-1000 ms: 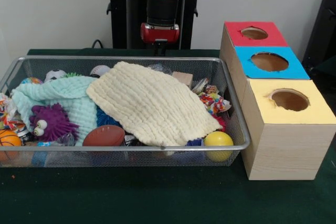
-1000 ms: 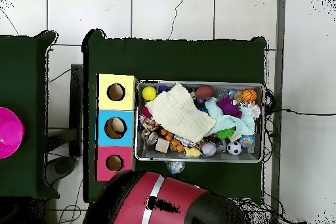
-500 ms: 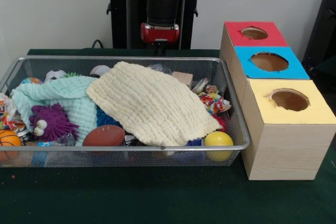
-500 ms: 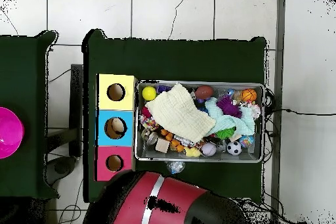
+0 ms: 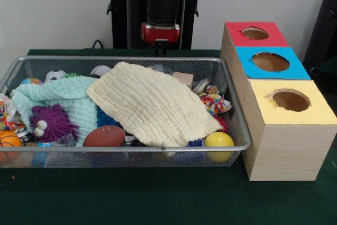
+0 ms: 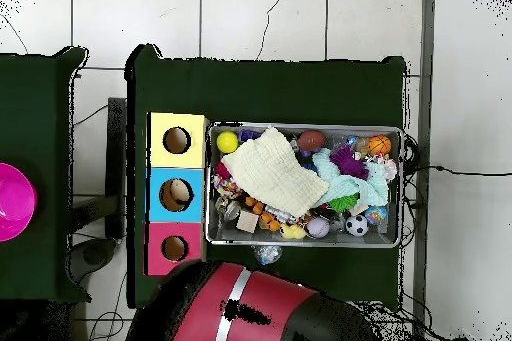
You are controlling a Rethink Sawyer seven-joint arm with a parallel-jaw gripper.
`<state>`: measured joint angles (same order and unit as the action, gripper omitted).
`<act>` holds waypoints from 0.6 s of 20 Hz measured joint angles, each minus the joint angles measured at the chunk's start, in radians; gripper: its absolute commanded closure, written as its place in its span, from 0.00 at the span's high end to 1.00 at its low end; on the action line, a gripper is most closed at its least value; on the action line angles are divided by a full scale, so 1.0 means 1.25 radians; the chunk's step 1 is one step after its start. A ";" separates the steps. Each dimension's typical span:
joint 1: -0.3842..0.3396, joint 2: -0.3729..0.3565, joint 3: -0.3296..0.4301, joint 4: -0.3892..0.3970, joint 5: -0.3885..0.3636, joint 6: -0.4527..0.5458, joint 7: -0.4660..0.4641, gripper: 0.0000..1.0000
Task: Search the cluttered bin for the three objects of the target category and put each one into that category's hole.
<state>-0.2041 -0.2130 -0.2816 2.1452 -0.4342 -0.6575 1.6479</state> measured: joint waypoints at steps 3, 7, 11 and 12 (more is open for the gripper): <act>0.000 -0.016 0.004 0.002 0.000 0.026 0.000 0.00; 0.000 -0.041 0.008 0.005 0.001 0.066 0.000 0.00; -0.009 -0.078 0.012 0.005 0.001 0.114 0.000 0.00; -0.012 -0.087 0.013 0.005 0.000 0.125 0.000 0.00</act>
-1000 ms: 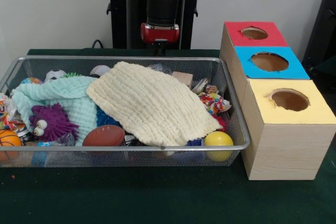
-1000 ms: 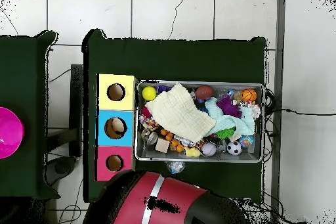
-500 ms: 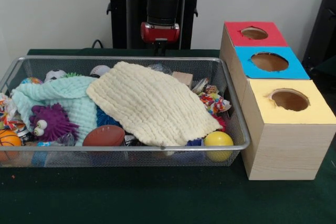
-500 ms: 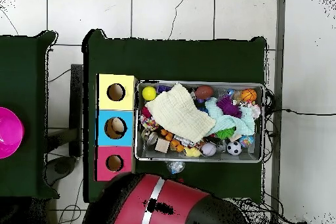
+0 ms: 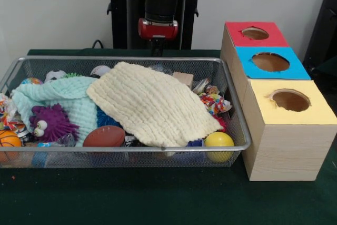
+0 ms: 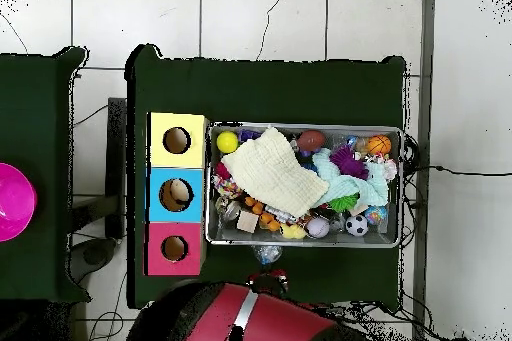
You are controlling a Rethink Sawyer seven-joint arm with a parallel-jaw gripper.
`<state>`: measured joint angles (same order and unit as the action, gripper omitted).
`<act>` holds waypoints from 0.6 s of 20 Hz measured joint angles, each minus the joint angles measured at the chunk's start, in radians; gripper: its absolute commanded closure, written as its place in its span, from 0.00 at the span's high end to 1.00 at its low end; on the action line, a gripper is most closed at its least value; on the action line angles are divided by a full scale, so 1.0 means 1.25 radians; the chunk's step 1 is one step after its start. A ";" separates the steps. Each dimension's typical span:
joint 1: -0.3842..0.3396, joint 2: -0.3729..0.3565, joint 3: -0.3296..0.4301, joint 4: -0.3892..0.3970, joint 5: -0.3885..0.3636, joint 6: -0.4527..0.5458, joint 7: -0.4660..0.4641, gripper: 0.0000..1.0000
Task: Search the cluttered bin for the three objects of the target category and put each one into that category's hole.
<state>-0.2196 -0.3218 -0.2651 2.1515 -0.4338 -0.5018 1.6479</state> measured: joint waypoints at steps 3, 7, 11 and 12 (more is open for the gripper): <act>-0.010 -0.024 0.003 0.000 0.000 0.030 0.000 0.00; -0.015 -0.072 0.016 0.008 0.004 0.092 0.000 0.00; -0.009 -0.125 0.025 0.025 0.024 0.161 0.000 0.00; -0.003 -0.141 0.025 0.032 0.033 0.183 0.000 0.00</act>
<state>-0.2228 -0.4987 -0.2335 2.1919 -0.3926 -0.2737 1.6479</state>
